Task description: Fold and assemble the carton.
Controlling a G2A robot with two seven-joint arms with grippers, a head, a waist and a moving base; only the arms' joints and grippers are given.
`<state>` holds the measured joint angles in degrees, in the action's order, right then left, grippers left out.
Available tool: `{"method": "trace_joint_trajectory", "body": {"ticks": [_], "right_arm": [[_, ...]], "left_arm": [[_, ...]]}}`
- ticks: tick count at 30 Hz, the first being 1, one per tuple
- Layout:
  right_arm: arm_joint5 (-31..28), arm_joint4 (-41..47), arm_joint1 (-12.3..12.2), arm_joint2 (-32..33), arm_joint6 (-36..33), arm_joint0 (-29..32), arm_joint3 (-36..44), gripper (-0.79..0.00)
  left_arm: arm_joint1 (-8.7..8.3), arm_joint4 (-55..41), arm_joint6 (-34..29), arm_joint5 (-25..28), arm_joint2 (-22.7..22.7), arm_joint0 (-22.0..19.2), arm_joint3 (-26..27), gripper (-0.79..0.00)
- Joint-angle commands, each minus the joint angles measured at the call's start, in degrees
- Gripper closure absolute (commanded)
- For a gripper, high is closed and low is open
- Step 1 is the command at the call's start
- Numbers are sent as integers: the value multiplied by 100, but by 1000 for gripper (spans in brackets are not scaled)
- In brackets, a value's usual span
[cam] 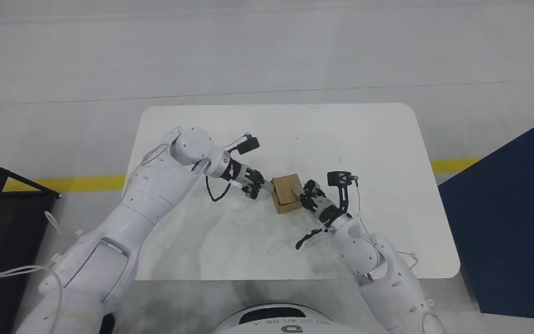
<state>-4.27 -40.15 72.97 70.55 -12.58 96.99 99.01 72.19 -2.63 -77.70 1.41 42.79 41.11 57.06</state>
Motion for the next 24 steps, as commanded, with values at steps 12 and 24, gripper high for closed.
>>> {"method": "trace_joint_trajectory", "body": {"ticks": [12, 24], "right_arm": [[150, -209, -11, -49, 68, 24, 34, -391], [225, -309, -25, -59, 82, 60, 112, -425]], "left_arm": [[-129, -25, 100, 68, 325, -1, -61, -739], [-70, 531, 245, -122, -64, 52, 188, -770]]}}
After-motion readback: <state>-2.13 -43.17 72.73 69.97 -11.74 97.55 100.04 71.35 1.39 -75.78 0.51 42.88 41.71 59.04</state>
